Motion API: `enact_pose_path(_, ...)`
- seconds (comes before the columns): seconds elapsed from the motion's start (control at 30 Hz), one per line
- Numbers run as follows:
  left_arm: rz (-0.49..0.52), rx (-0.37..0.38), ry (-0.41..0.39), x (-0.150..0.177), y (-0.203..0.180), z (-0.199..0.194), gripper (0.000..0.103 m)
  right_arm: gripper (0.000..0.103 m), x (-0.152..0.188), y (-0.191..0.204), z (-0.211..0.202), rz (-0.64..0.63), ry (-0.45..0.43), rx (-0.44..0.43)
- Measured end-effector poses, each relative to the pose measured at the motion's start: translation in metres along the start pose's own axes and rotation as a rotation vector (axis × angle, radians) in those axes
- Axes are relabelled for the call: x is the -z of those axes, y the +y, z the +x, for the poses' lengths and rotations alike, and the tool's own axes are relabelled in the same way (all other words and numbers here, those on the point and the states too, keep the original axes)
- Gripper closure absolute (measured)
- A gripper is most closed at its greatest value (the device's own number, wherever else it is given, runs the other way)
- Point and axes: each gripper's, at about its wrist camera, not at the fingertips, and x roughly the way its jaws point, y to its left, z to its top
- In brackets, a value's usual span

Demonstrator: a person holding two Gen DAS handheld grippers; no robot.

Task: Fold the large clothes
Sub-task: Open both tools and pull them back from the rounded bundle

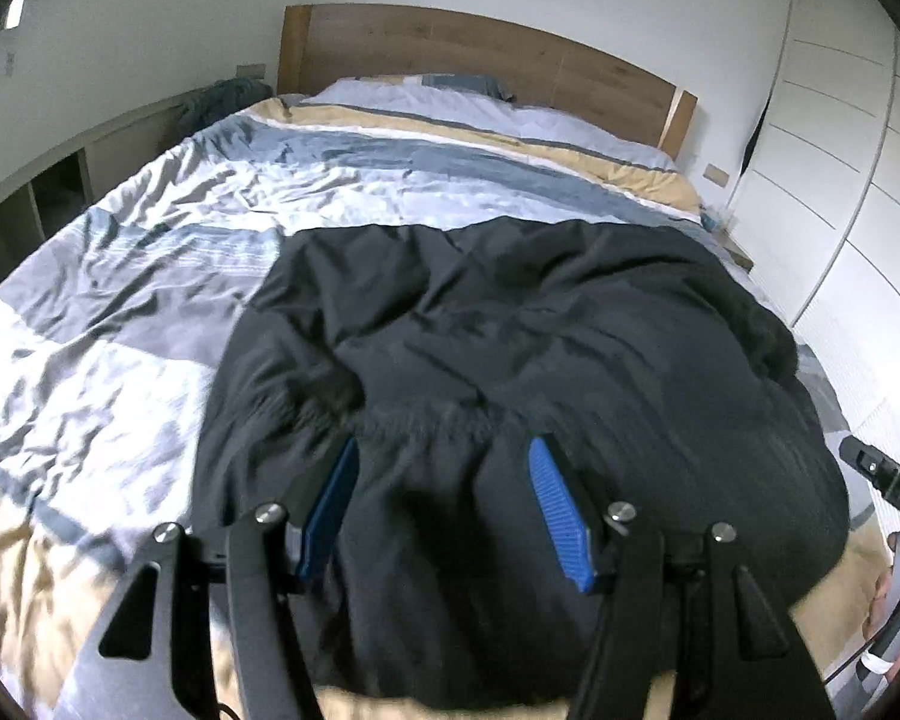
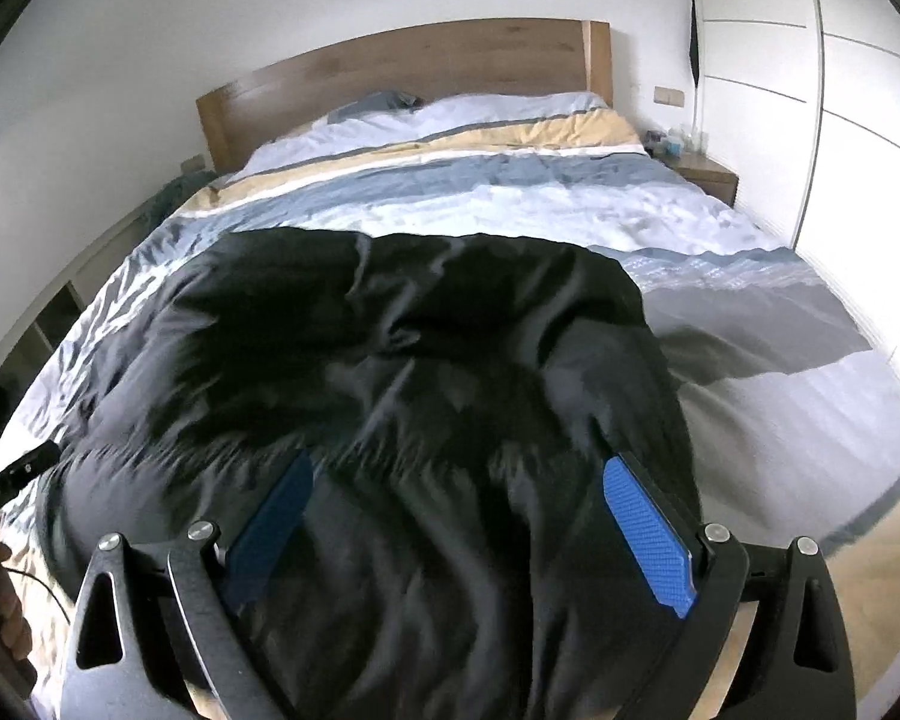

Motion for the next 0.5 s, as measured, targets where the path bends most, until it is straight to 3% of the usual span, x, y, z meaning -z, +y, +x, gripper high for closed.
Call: enact_pose_path(0.5, 0.092, -0.045, -0.007, 0.077, -0.032, -0.127, 0.045, 0.001, 0.094, 0.011, -0.107, -0.071, 0.063, -0.002)
